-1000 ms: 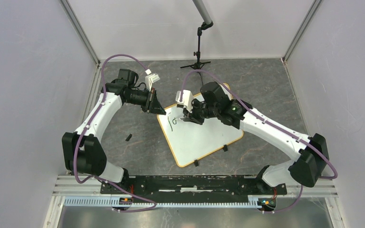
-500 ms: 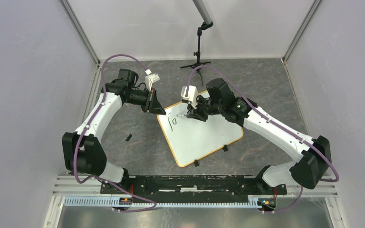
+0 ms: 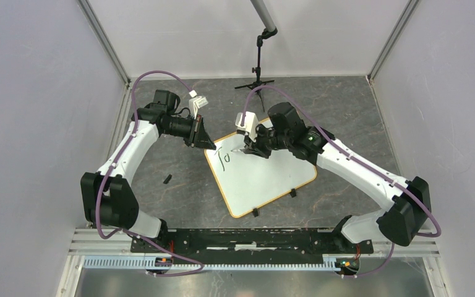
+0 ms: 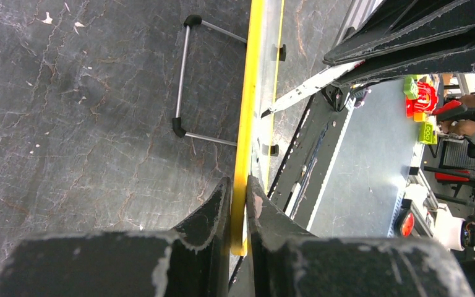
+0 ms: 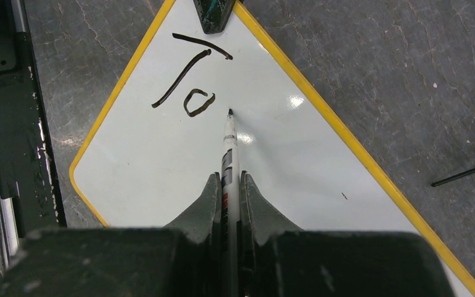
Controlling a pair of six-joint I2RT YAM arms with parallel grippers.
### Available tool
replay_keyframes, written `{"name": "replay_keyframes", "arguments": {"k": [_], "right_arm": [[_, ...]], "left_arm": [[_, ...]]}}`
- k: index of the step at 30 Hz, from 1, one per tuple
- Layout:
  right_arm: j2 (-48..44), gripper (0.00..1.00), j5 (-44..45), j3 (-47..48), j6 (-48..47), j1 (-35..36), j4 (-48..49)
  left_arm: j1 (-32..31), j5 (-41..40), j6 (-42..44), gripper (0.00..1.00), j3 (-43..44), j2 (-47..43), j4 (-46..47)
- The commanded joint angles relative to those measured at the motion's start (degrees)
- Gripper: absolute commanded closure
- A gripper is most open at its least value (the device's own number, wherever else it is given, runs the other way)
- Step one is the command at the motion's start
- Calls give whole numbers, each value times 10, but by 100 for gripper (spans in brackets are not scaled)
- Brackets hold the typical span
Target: Write a sentence on the whiteboard
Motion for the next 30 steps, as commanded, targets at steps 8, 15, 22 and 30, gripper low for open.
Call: {"name": "replay_keyframes", "arguments": {"k": [8,15,22,30], "right_arm": [[20,100,-4,24,-6,9,10],[14,100,-2,5,-13,15,6],[-10,100,3,-28,-18,14,0],[-13,100,18,-25,-25,13,-1]], "left_arm": [[-1,-6,32,98,10,-8,-8],[-2,-6,33,98,9,-11,-8],[-1,-5,32,98,8,-11,-7],[-1,-5,32,98,8,-11,-8]]}}
